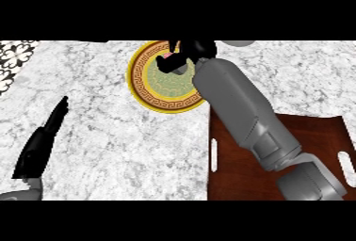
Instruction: Pick the cupcake from the tray and place it in the plate
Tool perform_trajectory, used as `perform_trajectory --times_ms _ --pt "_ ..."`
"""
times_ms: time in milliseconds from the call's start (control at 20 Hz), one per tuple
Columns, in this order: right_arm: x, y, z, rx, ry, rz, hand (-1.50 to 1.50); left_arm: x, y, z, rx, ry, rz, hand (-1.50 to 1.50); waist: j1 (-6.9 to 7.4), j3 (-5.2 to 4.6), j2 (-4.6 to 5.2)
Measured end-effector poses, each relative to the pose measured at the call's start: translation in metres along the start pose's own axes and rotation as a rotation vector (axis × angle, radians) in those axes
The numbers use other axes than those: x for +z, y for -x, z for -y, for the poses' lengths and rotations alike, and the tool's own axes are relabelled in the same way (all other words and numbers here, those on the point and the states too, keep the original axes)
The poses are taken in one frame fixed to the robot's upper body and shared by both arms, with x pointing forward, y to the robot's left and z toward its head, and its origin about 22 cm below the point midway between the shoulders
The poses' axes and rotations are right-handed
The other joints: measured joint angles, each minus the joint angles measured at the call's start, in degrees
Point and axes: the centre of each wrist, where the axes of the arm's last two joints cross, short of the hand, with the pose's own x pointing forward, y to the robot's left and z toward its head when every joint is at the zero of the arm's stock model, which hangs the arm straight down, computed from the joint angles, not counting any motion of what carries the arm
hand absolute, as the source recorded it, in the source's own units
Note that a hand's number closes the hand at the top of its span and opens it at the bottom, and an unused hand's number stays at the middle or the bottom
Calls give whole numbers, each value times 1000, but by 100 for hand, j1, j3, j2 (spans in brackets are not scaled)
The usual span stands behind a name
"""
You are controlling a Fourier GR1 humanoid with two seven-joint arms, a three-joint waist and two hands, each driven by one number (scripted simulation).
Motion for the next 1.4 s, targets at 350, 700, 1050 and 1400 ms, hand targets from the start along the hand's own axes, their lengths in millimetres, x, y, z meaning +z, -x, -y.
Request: perform_trajectory --times_ms 350,700,1050,1400 --pt "-1 15 -11 -70 38 -88 -150 1 2 7 0 16 4 0 95 0 15" --pt "-2 14 -4 -274 215 -57 -150 5 5 7 0 4 -5 0 15 6 -4" --pt "-3 39 11 -486 357 -91 -150 13 9 -3 -2 -31 -32 0 -256 10 -53" --pt "6 116 41 -627 419 -20 -150 24 17 -13 -6 -53 -45 0 -358 12 -75"
